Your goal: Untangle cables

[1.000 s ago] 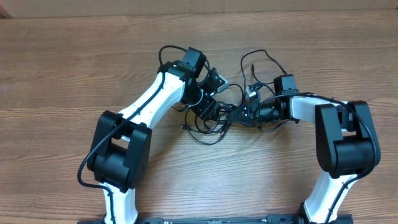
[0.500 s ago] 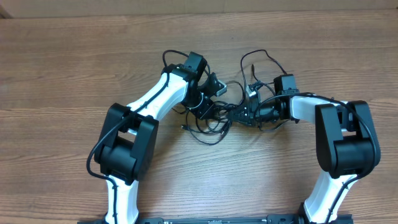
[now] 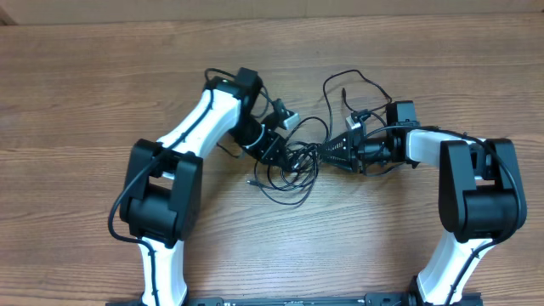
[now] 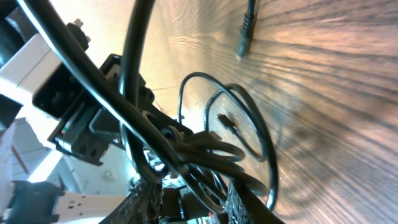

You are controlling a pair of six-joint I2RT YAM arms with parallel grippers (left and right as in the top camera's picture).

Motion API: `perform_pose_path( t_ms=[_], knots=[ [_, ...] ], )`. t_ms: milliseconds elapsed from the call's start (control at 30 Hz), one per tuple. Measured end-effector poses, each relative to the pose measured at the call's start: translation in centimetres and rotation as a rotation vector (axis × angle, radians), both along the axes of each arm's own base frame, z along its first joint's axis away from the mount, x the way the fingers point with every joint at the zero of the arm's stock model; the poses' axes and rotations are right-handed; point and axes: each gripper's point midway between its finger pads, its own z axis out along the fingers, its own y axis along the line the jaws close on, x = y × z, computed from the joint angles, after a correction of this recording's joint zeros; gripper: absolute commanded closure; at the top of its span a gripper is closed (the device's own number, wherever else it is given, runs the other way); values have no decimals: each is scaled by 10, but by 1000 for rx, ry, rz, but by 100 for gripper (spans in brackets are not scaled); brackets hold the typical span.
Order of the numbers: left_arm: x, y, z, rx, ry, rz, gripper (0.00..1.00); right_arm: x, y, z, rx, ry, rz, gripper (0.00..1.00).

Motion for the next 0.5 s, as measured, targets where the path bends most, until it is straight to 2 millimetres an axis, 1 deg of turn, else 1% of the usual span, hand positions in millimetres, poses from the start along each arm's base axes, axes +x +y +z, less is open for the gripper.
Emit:
perform_pose_path(
  t_ms=[100, 167, 267, 333, 500],
  knots=[
    [3, 1, 8, -58, 29, 31, 95, -3, 5, 8, 46, 13, 17, 66],
    [5, 2, 11, -82, 36, 44, 96, -3, 11, 19, 94, 13, 40, 66],
    [4, 0, 14, -103, 44, 46, 96, 1, 18, 35, 141, -6, 67, 67],
    [4, -1, 15, -114, 49, 48, 96, 4, 21, 45, 157, -29, 79, 67],
    [4, -4, 18, -122, 71, 71, 96, 3, 30, 68, 147, -107, 108, 66]
  ],
)
